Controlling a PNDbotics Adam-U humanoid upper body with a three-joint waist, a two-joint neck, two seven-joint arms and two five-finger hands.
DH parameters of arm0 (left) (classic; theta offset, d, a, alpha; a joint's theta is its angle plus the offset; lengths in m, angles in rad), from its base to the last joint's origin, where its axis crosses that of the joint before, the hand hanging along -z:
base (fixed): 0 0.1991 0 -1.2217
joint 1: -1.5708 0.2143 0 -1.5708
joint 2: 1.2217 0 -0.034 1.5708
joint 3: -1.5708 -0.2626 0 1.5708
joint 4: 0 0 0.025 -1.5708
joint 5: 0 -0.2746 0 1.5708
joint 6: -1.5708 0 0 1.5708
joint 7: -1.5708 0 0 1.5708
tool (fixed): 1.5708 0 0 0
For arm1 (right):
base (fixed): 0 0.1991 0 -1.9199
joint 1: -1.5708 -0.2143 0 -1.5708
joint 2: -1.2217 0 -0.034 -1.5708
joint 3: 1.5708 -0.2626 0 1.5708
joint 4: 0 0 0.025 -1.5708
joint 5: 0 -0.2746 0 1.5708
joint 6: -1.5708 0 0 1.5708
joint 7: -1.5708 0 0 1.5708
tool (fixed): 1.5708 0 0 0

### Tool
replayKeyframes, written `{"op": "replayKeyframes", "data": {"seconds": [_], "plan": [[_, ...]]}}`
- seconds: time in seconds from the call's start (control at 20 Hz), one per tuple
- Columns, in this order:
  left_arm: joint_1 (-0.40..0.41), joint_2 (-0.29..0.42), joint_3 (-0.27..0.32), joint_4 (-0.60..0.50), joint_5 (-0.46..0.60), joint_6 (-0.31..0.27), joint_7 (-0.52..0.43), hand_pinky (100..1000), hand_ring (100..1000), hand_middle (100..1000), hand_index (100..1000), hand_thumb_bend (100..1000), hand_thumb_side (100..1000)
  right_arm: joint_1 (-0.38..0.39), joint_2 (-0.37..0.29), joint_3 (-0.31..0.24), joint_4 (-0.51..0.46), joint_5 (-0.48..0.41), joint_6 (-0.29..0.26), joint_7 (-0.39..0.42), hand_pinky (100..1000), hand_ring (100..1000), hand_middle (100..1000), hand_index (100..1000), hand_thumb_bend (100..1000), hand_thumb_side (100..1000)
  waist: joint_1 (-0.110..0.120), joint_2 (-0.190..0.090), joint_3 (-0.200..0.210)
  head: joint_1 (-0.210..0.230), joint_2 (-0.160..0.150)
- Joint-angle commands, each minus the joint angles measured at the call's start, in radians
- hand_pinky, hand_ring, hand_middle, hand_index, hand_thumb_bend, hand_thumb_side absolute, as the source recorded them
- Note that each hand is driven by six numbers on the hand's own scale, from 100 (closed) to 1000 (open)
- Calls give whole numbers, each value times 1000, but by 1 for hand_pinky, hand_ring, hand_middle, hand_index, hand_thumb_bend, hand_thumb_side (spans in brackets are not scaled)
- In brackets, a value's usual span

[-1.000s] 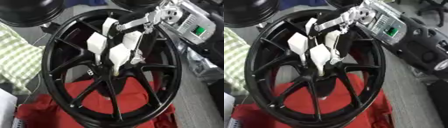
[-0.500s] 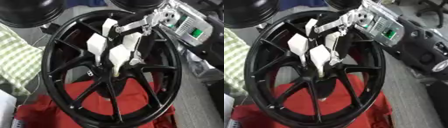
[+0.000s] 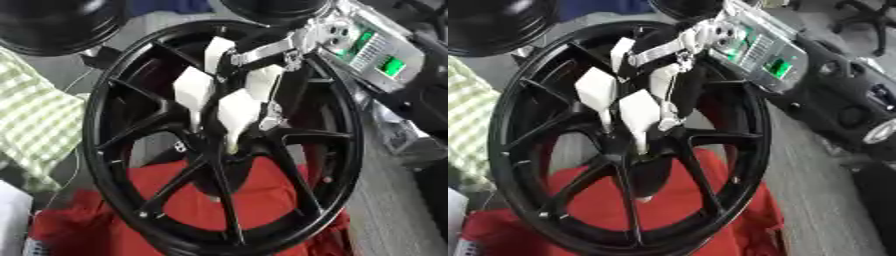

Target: Pull the pin out of the wheel hub.

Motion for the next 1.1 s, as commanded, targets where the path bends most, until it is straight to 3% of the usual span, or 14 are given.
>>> {"op": "replayKeyframes", "data": {"seconds": [0.05,1.1], "plan": [[-16,23,10,-5,0,-1,-4,807,738,759,804,773,616,-12,-25,-15,-26,-15,7,-4,758,650,511,616,403,132,1,-15,0,-2,-15],[-13,28,12,-4,1,-1,-1,809,738,760,803,766,618,-53,-26,-46,-69,-61,58,-7,745,598,405,524,416,107,1,-22,-6,-3,-15]]}}
